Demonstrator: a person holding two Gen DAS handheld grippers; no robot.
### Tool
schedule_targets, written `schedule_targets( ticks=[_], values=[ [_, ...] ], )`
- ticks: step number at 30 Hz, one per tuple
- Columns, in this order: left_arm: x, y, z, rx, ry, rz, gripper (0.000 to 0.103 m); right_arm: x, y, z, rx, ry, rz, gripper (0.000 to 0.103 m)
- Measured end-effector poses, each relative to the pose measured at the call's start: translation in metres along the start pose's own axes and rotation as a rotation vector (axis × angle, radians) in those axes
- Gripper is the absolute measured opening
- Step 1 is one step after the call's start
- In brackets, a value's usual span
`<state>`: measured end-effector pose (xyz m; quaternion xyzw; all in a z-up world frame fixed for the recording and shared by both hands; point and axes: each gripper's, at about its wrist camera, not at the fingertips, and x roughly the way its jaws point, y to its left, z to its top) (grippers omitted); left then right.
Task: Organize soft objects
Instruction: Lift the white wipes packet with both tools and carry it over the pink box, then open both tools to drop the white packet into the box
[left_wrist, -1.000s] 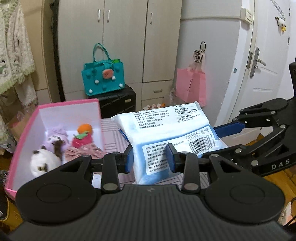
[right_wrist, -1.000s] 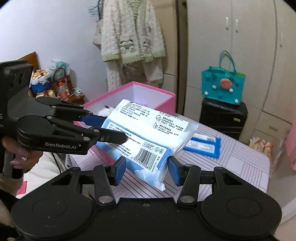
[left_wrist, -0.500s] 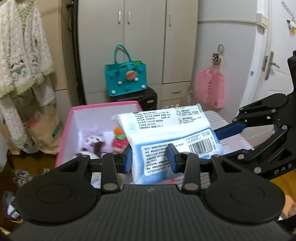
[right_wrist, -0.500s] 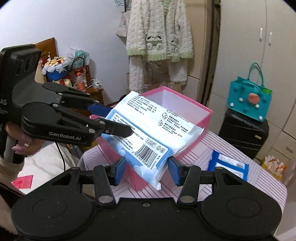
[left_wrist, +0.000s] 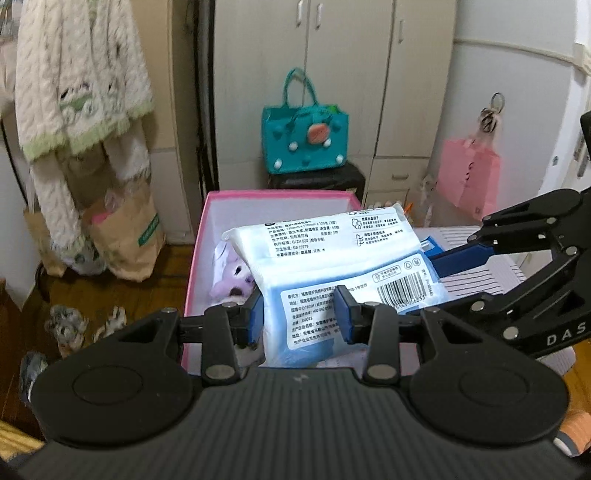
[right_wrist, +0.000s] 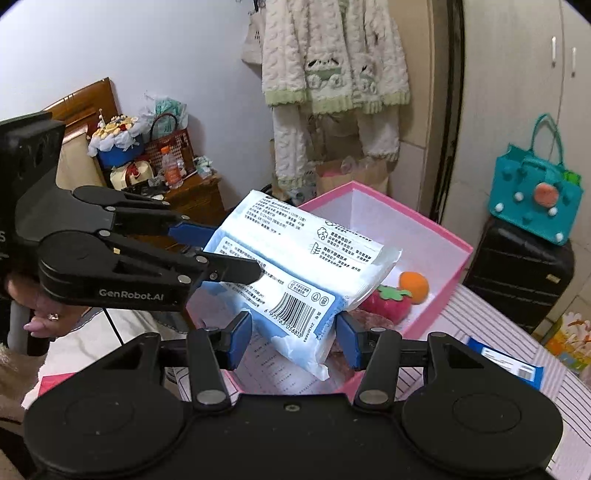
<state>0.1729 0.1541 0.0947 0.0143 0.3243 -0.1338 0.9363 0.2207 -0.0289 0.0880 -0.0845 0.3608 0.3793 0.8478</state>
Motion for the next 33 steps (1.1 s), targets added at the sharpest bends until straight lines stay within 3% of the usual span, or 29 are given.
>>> schedule_targets(
  ticks=[11,18,23,33],
  values=[
    [0.071,0.027,0.038,-0.01,0.077,0.033,0.037,0.055,-0.035,0.031,0.054,0.031,-0.076,0.056],
    [0.123,0.035,0.062,0.019,0.155,0.051,0.038,0.09,-0.067,0.052,0.107,0.105,-0.113,0.039],
    [0.144,0.031,0.068,0.06,0.183,0.092,0.039,0.104,-0.073,0.054,0.144,0.149,-0.104,0.039],
    [0.181,0.034,0.075,0.073,0.25,0.104,0.038,0.136,-0.083,0.059,0.152,0.211,-0.176,0.041]
  ],
)
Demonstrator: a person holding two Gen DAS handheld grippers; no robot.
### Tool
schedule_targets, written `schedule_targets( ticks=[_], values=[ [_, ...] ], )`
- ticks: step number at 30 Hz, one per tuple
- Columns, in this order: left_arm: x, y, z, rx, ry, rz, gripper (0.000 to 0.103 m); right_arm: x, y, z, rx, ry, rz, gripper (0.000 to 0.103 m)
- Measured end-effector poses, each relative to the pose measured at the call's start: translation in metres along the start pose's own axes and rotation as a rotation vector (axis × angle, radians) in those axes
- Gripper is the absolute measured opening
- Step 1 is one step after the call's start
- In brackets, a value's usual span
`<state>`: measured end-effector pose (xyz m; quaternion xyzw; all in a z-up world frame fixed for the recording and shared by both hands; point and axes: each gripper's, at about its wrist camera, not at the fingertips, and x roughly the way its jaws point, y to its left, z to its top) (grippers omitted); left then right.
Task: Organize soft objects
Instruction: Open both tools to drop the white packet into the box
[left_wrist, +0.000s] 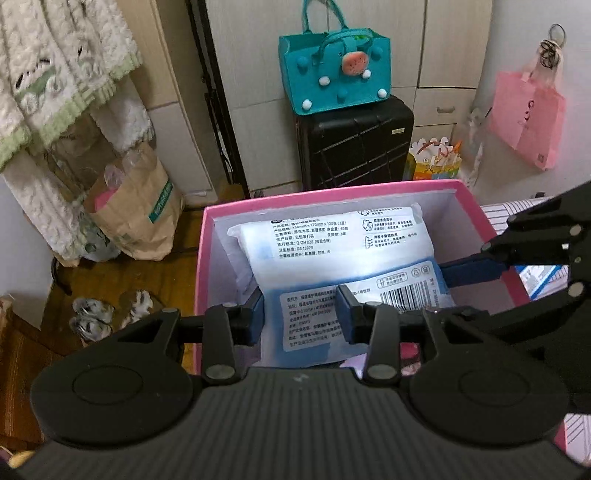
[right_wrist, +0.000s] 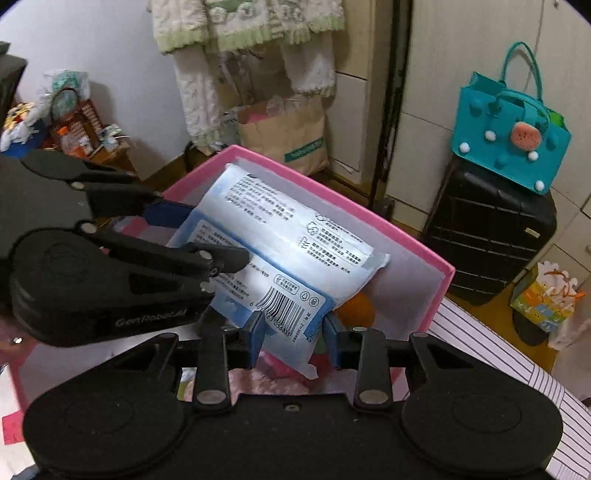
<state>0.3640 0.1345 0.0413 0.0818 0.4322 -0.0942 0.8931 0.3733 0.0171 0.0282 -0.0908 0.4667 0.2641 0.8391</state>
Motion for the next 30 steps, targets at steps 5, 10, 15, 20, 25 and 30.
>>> schedule_targets(
  ticks=[5,10,15,20,25,30],
  values=[
    [0.016,-0.008,-0.009,0.038,0.014,0.09,0.038,0.005,-0.001,-0.005,0.023,0.017,-0.004,0.039],
    [0.013,-0.011,-0.012,0.02,0.007,0.091,0.037,-0.011,-0.006,-0.011,0.033,-0.029,0.029,0.04],
    [-0.015,-0.007,-0.014,-0.008,-0.02,0.047,0.038,-0.049,-0.012,-0.021,0.028,-0.135,0.074,0.041],
    [-0.046,-0.004,-0.016,-0.037,0.02,-0.046,0.044,-0.076,-0.019,-0.03,0.093,-0.156,0.112,0.042],
    [-0.075,-0.015,-0.019,-0.034,0.016,-0.056,0.051,-0.092,-0.015,-0.034,0.08,-0.162,0.095,0.042],
    [-0.104,-0.022,-0.028,-0.025,0.03,-0.086,0.054,-0.117,-0.007,-0.045,0.048,-0.178,0.102,0.044]
  ],
)
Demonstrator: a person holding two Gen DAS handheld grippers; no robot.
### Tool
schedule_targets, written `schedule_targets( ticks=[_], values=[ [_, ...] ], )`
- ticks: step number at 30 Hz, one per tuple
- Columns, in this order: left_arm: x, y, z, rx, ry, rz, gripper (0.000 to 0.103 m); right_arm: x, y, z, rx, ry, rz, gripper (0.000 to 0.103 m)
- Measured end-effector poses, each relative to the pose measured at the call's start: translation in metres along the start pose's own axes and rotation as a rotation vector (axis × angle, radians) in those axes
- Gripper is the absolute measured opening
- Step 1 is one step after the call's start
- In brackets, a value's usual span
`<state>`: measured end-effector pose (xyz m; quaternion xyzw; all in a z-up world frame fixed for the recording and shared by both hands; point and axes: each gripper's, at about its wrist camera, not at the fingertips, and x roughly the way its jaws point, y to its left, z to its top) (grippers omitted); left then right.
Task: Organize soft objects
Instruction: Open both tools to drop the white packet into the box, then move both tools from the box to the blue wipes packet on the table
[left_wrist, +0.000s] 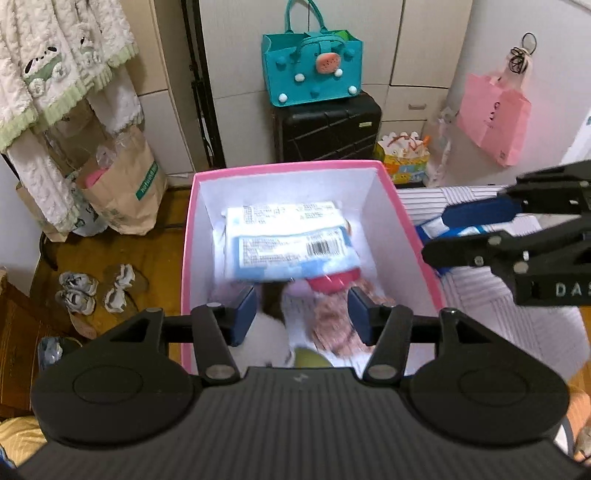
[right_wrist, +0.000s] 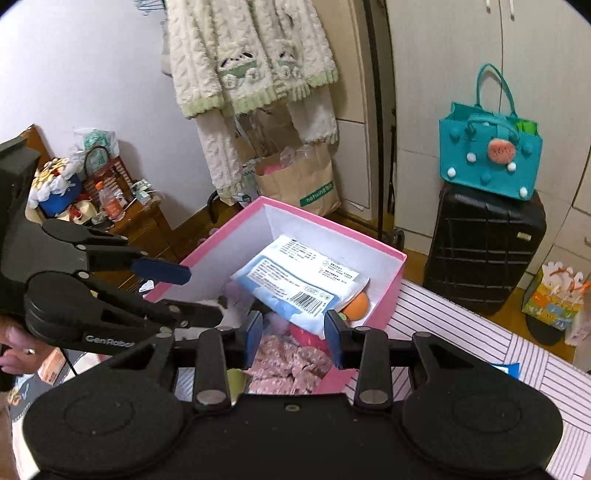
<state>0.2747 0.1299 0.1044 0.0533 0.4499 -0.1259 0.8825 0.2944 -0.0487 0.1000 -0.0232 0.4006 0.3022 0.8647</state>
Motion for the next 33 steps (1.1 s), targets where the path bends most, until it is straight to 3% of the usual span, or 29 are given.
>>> schedule_targets(
  ticks=[3,8,17,33],
  values=[
    [-0.027,-0.003,-0.007,-0.002,-0.034,-0.024,0.057,-0.012,0.007,0.0,-0.02,0.004,0.012,0.046],
    [-0.063,-0.018,-0.022,0.038,-0.089,0.014,0.06,-0.035,0.023,-0.01,-0.07,-0.015,0.048,0.047],
    [-0.096,-0.058,-0.06,0.156,-0.12,0.035,0.064,-0.078,0.036,-0.043,-0.121,-0.046,0.083,0.05],
    [-0.107,-0.144,-0.1,0.325,-0.108,-0.029,0.074,-0.135,0.03,-0.106,-0.175,-0.074,0.072,0.061]
  ],
)
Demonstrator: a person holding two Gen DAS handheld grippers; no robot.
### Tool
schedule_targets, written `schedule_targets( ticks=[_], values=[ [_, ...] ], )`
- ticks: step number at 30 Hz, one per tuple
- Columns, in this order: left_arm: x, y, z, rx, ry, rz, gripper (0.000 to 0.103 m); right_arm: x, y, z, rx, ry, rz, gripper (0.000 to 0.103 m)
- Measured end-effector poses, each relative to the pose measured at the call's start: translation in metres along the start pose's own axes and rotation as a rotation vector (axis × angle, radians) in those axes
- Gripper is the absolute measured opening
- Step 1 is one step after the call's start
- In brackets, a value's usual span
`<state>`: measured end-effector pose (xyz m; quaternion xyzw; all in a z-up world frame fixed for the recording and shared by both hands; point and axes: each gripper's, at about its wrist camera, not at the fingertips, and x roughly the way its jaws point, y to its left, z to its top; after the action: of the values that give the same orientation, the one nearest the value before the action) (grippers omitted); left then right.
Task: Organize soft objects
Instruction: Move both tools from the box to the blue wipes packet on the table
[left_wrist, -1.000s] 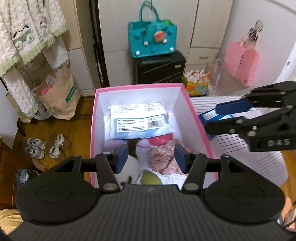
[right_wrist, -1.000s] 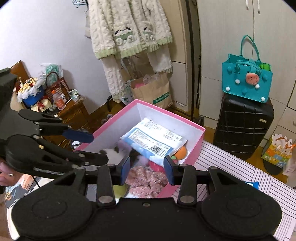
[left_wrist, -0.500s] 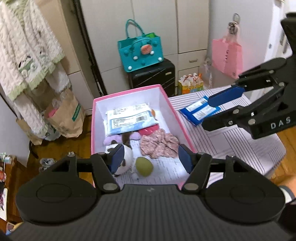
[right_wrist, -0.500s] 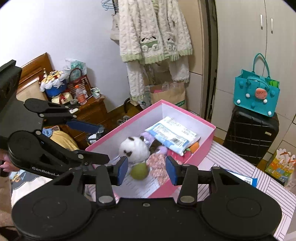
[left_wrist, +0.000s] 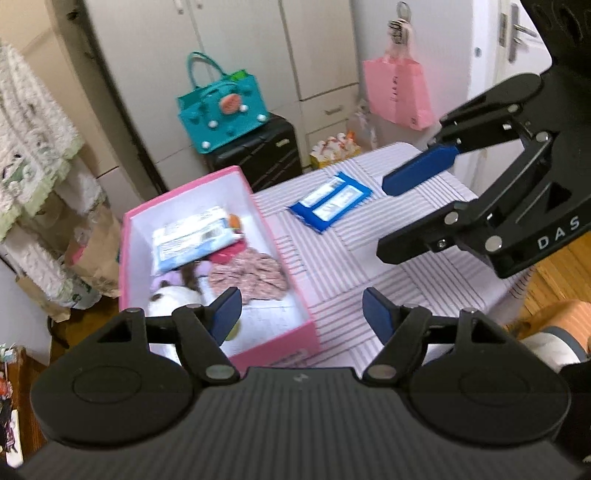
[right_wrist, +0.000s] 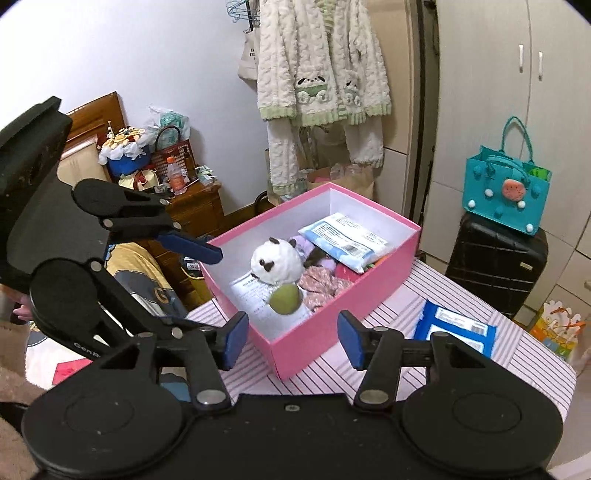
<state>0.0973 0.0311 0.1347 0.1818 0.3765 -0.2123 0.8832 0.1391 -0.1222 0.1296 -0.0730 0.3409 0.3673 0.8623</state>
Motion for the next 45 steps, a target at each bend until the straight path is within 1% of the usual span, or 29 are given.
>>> schedule_targets(
  ticks=[3,5,9,11,13,17,19,21,23,26,28,30,31,33,36,37,38,39,40,42,43,45],
  values=[
    [0.011,-0.011,0.002,-0.006,0.013,-0.039,0.082,-0.009,-0.01,-0.012,0.008,-0.007,-0.008,0.062],
    [0.021,-0.017,0.005,-0.021,0.031,-0.053,0.082,-0.012,-0.016,-0.018,-0.002,-0.008,-0.016,0.062],
    [0.04,-0.033,0.017,-0.01,0.063,-0.054,0.083,-0.018,-0.036,-0.027,0.035,-0.015,-0.041,0.062],
    [0.047,-0.038,0.025,-0.001,0.055,-0.042,0.089,-0.021,-0.05,-0.03,0.061,-0.025,-0.047,0.063],
    [0.053,-0.043,0.033,0.003,0.036,-0.031,0.098,-0.023,-0.062,-0.033,0.089,-0.039,-0.062,0.065],
    [0.065,-0.049,0.044,-0.034,-0.024,-0.016,0.099,-0.019,-0.09,-0.04,0.135,-0.048,-0.085,0.065],
    [0.073,-0.052,0.047,-0.072,-0.052,-0.043,0.099,-0.014,-0.108,-0.046,0.176,-0.06,-0.075,0.065],
    [0.082,-0.053,0.049,-0.13,-0.078,-0.075,0.099,-0.009,-0.123,-0.051,0.208,-0.076,-0.074,0.065],
    [0.092,-0.054,0.05,-0.185,-0.095,-0.092,0.099,-0.003,-0.137,-0.058,0.225,-0.105,-0.058,0.065],
    [0.109,-0.057,0.051,-0.228,-0.139,-0.123,0.099,0.008,-0.157,-0.065,0.281,-0.136,-0.036,0.065],
    [0.122,-0.059,0.049,-0.267,-0.158,-0.141,0.099,0.014,-0.171,-0.072,0.328,-0.179,-0.02,0.065],
    [0.141,-0.064,0.048,-0.266,-0.142,-0.125,0.099,0.021,-0.181,-0.079,0.34,-0.214,-0.027,0.065],
    [0.151,-0.067,0.047,-0.261,-0.14,-0.106,0.099,0.026,-0.185,-0.082,0.332,-0.222,-0.04,0.066],
    [0.168,-0.071,0.047,-0.272,-0.137,-0.059,0.099,0.036,-0.19,-0.087,0.314,-0.225,-0.073,0.071],
    [0.195,-0.068,0.047,-0.327,-0.134,-0.005,0.099,0.053,-0.199,-0.09,0.306,-0.211,-0.108,0.072],
    [0.201,-0.067,0.047,-0.344,-0.136,0.012,0.099,0.057,-0.201,-0.091,0.304,-0.206,-0.114,0.073],
    [0.208,-0.065,0.047,-0.359,-0.142,0.039,0.099,0.062,-0.203,-0.091,0.298,-0.206,-0.123,0.077],
    [0.213,-0.065,0.046,-0.365,-0.151,0.067,0.097,0.066,-0.205,-0.091,0.29,-0.209,-0.133,0.08],
    [0.219,-0.065,0.047,-0.358,-0.161,0.091,0.094,0.071,-0.209,-0.091,0.29,-0.208,-0.135,0.08],
    [0.231,-0.068,0.05,-0.332,-0.17,0.166,0.086,0.082,-0.218,-0.089,0.309,-0.193,-0.124,0.08],
    [0.234,-0.068,0.051,-0.321,-0.174,0.178,0.086,0.087,-0.224,-0.089,0.329,-0.191,-0.115,0.08],
    [0.242,-0.065,0.052,-0.337,-0.167,0.148,0.086,0.097,-0.234,-0.088,0.36,-0.176,-0.119,0.079]
  ],
)
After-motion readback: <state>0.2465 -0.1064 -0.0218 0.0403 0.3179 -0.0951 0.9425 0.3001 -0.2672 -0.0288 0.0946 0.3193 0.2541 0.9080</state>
